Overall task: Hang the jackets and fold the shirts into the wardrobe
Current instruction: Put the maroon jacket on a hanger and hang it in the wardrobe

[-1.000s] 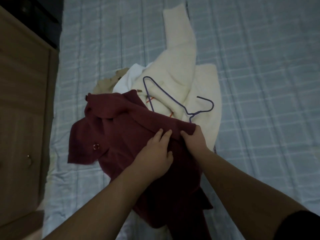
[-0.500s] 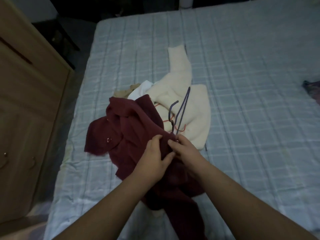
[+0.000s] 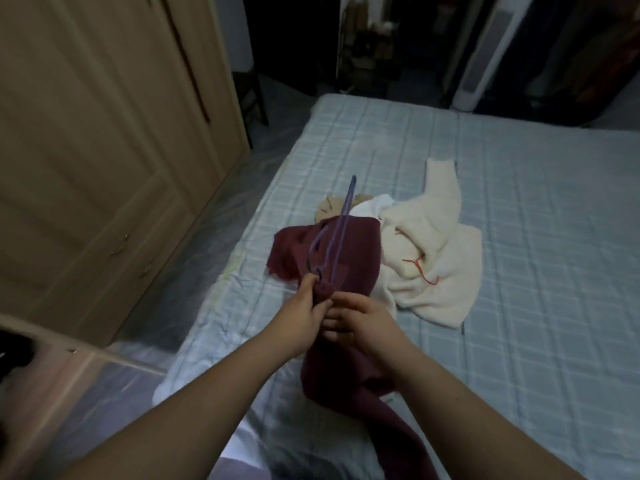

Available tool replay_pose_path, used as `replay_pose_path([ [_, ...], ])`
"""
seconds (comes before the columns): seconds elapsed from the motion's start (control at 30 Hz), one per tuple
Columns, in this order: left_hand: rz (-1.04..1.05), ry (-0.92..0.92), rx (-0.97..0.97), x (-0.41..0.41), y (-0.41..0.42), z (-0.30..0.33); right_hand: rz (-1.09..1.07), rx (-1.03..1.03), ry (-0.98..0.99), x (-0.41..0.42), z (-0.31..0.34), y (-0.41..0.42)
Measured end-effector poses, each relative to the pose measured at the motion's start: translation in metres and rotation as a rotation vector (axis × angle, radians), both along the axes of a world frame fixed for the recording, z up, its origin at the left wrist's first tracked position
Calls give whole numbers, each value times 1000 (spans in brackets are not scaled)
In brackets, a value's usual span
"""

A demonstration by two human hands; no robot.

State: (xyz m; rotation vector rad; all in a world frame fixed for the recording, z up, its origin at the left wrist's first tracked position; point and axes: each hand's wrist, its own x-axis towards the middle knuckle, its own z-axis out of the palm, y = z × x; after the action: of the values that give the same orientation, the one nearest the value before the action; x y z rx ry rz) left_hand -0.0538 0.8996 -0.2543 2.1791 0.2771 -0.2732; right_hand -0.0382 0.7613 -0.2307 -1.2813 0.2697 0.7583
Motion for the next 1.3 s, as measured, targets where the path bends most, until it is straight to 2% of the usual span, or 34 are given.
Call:
replay_pose_path([
  [0.07,16,13,-32,-15,16,-3,41,34,47,-9,4,6],
  [0.23,100,-2,-30,-50,52,-12,118,-255,-37,-2,-20,-1],
  [0.33,169,19,82,-77,79,-19,104,-366,-49,10,-40,-9],
  [0.47,267,70,196,-100,121,-10,209,-411,-47,16,-69,-3],
  [0.63,219,101,350,-86,151,61,301,-285,-128,19,-60,27],
  [0.87,89,40,549,-27,135,150,271,-60,-395,59,11,42],
  [1.07,38,-114,709,25,103,222,207,-87,-689,104,72,20],
  [1.3,7,-217,872,61,81,316,159,-143,-764,129,99,-4],
])
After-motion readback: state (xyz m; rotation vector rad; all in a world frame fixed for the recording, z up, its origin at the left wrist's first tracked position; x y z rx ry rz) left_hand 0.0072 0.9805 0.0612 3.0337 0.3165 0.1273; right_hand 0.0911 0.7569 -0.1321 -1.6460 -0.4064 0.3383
